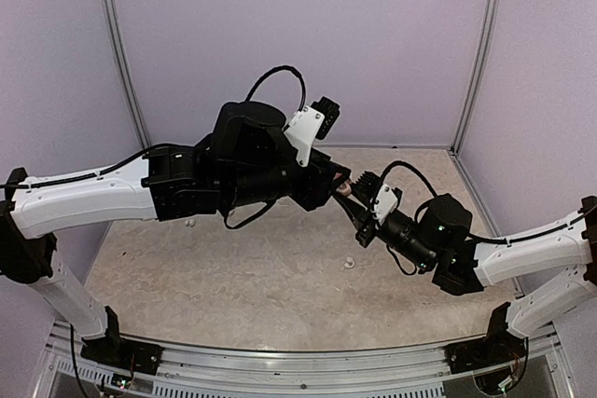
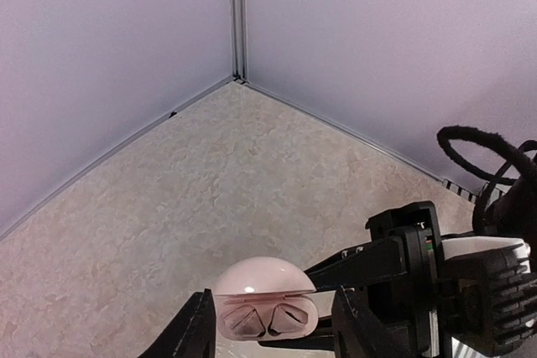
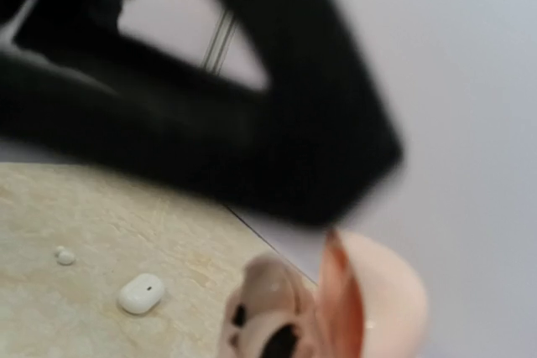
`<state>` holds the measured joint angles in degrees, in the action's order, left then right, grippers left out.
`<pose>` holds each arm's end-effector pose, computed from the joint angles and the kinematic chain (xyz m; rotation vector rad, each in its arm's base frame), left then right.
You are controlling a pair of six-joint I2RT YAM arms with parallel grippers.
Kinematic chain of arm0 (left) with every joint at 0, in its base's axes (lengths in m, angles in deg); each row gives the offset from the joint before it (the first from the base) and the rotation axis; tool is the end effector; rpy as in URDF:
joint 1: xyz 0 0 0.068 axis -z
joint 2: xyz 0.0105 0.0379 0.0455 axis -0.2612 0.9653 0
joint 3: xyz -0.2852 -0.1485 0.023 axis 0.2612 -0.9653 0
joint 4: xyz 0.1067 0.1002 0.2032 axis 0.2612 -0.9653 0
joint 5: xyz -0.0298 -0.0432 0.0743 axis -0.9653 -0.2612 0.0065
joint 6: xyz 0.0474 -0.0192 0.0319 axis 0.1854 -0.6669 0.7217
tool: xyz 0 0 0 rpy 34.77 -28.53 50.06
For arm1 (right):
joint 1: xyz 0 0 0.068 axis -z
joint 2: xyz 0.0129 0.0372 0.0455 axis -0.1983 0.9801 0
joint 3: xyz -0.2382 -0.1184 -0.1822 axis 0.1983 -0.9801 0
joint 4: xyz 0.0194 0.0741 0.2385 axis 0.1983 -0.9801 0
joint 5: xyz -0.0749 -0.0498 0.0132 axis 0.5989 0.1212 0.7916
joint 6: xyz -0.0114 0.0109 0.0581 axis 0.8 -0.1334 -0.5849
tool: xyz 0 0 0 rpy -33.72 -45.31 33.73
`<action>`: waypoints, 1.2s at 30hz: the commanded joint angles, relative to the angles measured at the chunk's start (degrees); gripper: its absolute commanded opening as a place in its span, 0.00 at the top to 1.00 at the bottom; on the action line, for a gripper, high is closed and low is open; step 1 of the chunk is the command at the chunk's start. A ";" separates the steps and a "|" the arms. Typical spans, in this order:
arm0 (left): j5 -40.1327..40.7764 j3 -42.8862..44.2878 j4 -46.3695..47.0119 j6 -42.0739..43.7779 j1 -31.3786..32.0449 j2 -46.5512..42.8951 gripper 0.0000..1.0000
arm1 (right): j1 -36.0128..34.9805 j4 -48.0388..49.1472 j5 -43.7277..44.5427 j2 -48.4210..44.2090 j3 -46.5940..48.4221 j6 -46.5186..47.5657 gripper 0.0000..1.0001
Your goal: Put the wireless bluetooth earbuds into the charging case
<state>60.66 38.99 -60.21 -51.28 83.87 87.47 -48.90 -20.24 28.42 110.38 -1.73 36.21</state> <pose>0.1488 -0.3469 0.4282 0.8120 1.7588 -0.6183 0.1379 0.2240 0.3172 -0.7762 1.1825 0.4426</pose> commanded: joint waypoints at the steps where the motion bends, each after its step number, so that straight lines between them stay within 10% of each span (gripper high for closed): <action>1: -0.65 -3.29 5.85 1.83 -0.01 -5.32 0.45 | -0.11 2.13 -1.46 -0.54 -0.89 -1.79 1.00; 11: -7.42 -13.13 12.23 0.41 -7.57 -13.66 0.02 | 2.53 -1.33 -15.20 -4.48 -1.95 -6.60 1.00; 24: -26.64 -29.05 25.21 4.48 -11.68 -23.02 0.01 | 8.46 -14.17 -38.47 -10.96 1.02 -14.10 1.00; 36: -20.44 -24.78 20.72 9.56 -5.79 -16.88 0.01 | 9.00 -18.17 -43.99 -10.15 3.33 -15.63 1.00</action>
<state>38.33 11.69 -38.77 -44.16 77.18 69.00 -40.48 -37.29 -12.76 100.16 -0.29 21.98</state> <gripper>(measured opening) 0.990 0.209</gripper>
